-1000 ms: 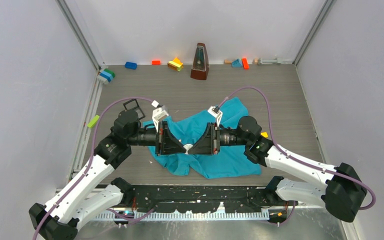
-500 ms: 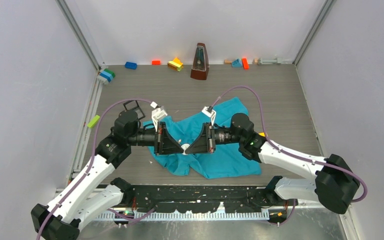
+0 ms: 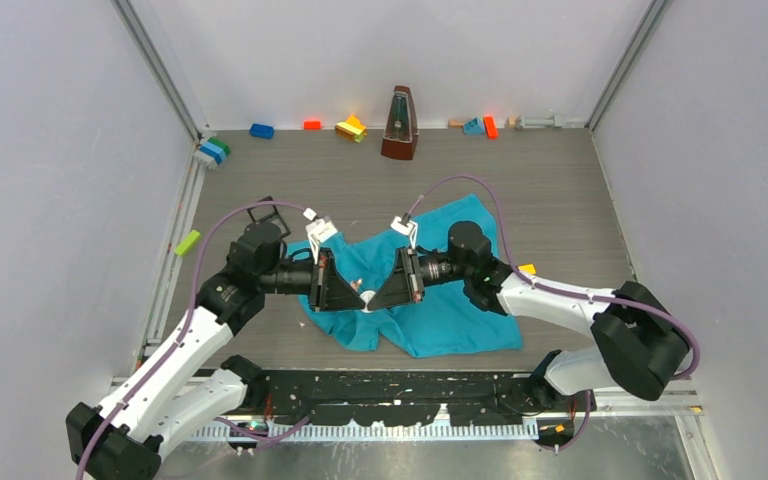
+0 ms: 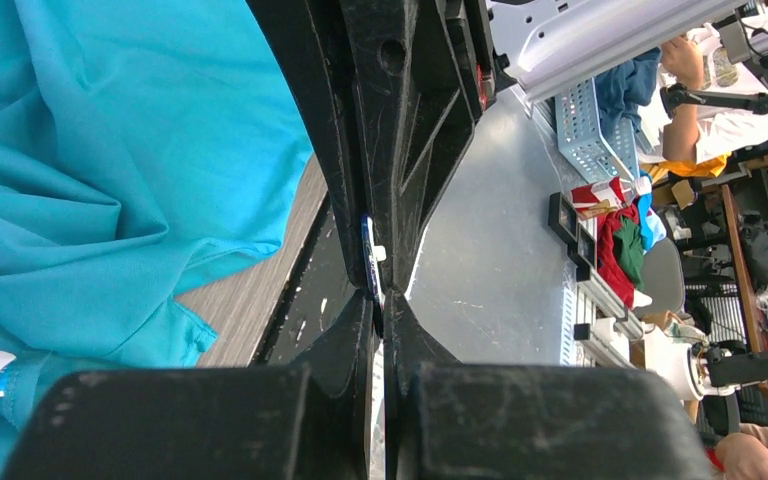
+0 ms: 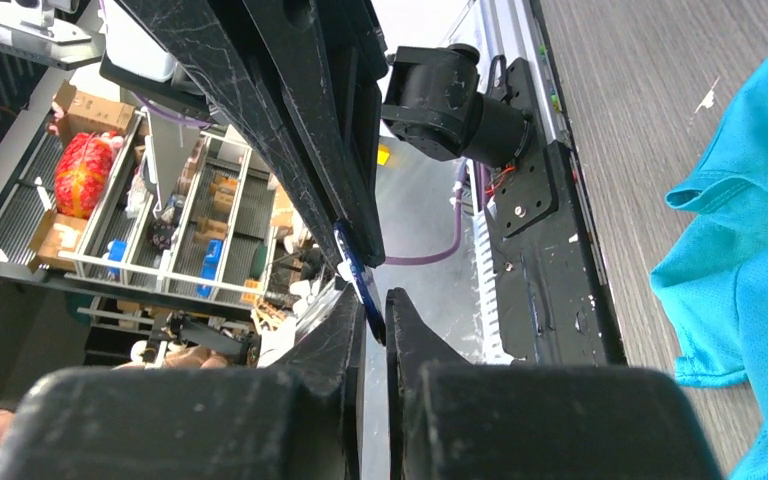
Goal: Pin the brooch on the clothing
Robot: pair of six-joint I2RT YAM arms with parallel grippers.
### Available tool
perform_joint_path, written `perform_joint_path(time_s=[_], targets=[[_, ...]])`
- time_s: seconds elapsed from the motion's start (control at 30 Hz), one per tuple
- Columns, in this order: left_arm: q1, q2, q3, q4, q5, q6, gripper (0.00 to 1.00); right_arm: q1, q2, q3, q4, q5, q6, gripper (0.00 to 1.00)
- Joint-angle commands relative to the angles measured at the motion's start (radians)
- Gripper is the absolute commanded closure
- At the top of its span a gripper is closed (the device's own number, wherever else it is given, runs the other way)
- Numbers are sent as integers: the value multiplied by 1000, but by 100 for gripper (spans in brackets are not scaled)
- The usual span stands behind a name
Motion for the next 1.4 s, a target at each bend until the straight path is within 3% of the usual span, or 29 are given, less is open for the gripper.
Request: perform_joint_path(time_s=[0.0, 0.47, 0.67, 0.83, 0.93, 1.07, 1.37], targets=[[-59, 23, 51, 170, 115, -2, 100, 28, 46, 51, 134, 176, 60, 88], [-14, 77, 79, 66, 21, 32, 100, 27, -144, 1, 33, 158, -41, 64], [6, 42, 80, -59, -170, 81, 100, 28, -303, 5, -202, 270, -163, 46], [34, -17, 15, -97, -350, 7, 100, 27, -393, 47, -493, 498, -285, 44], [84, -61, -67, -58, -405, -82, 100, 30, -386, 54, -594, 638, -293, 44], [151, -113, -185, -4, -457, -206, 100, 66, -318, 49, -609, 756, -260, 44], [197, -124, -368, 288, -568, -402, 100, 269, -39, 135, -744, 992, -249, 45]])
